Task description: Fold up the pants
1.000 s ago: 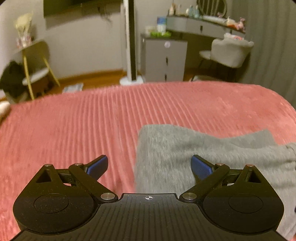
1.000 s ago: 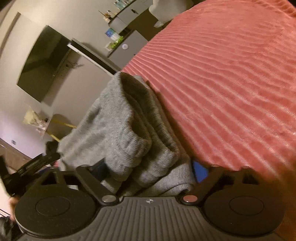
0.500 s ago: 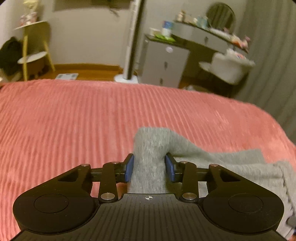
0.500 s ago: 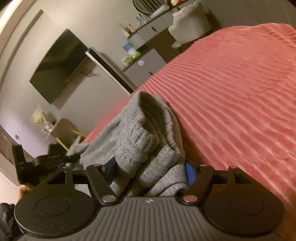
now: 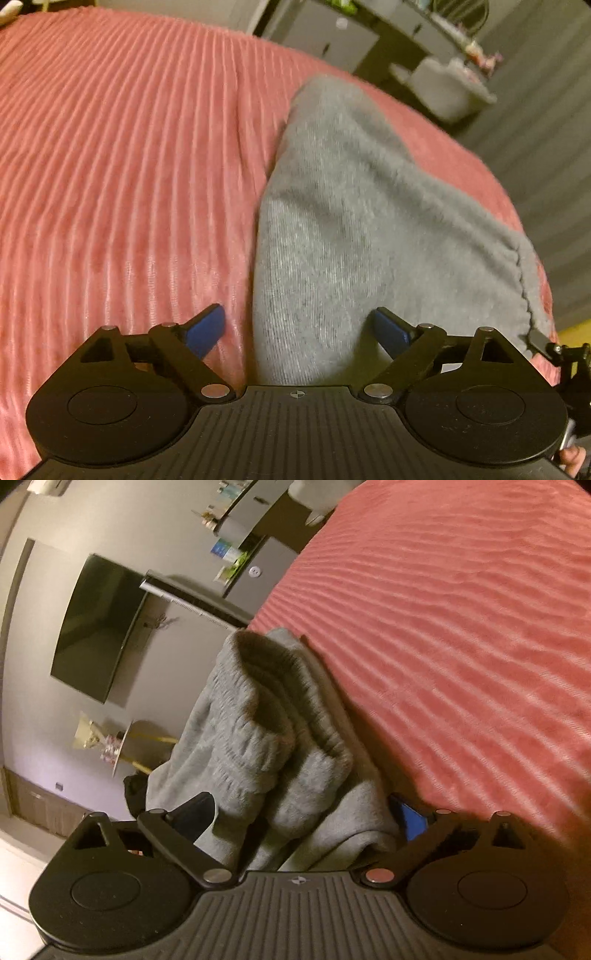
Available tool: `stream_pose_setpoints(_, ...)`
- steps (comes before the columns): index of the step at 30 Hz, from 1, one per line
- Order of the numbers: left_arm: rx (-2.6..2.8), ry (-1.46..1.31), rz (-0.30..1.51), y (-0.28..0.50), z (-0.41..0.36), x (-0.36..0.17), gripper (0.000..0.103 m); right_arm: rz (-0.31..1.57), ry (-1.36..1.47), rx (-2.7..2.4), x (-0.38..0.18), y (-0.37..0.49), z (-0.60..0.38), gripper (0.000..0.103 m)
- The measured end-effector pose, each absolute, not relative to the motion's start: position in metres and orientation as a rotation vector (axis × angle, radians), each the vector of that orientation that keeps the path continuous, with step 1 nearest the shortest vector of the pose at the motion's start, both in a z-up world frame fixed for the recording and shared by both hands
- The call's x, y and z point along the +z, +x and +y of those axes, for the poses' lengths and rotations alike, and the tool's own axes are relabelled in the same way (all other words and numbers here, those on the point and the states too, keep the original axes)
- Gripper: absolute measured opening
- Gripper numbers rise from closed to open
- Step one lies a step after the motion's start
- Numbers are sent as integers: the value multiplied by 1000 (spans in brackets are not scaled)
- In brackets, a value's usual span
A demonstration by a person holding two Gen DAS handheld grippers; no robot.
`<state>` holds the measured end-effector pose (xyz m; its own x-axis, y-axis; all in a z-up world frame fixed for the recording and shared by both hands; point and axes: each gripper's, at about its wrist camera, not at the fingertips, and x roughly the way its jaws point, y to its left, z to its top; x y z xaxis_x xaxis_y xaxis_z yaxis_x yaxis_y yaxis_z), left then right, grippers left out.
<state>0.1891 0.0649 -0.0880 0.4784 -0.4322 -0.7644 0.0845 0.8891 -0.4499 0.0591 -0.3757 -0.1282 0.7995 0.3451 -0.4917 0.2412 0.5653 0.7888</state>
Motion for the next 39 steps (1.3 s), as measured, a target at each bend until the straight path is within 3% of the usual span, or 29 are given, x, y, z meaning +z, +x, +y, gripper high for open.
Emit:
stream_pose_setpoints(10, -451, -676, 1149, 214, 71, -110, 98, 688, 992, 90, -130, 83, -373, 99)
stream_pose_setpoints(12, -451, -701, 1153, 217, 71, -108, 67, 695, 974, 84, -127, 88, -372, 93)
stream_pose_setpoints(13, -450, -640, 1137, 215, 68, -103, 61, 690, 948, 75, -124, 87, -371, 73)
stream_pose_setpoints(14, -464, -568, 1118, 213, 63, -101, 56, 676, 930, 94, -122, 85, -370, 71)
stream_pose_setpoints(16, -488, -494, 1089, 207, 55, -102, 58, 672, 946, 118, -123, 84, -372, 72)
stream_pose_setpoints(17, -480, -499, 1095, 208, 55, -106, 64, 682, 951, 127, -126, 87, -373, 75)
stream_pose_setpoints(19, -468, -565, 1128, 217, 55, -113, 73, 694, 997, 162, -134, 94, -377, 92)
stream_pose_setpoints(21, -428, -586, 1146, 226, 48, -110, 71, 696, 1030, 161, -134, 103, -378, 96)
stream_pose_setpoints(22, -407, -563, 1149, 228, 43, -107, 65, 707, 1020, 138, -131, 109, -376, 94)
stream_pose_setpoints(23, -407, -529, 1139, 229, 39, -102, 51, 715, 992, 114, -128, 112, -373, 88)
stream_pose_setpoints(24, -412, -486, 1123, 227, 36, -96, 41, 714, 933, 99, -121, 112, -369, 70)
stream_pose_setpoints(26, -421, -478, 1114, 225, 38, -85, 34, 701, 858, 104, -110, 110, -361, 66)
stream_pose_setpoints(39, -419, -405, 880, 230, 41, 17, 31, 537, 722, 199, -9, 129, -339, 63)
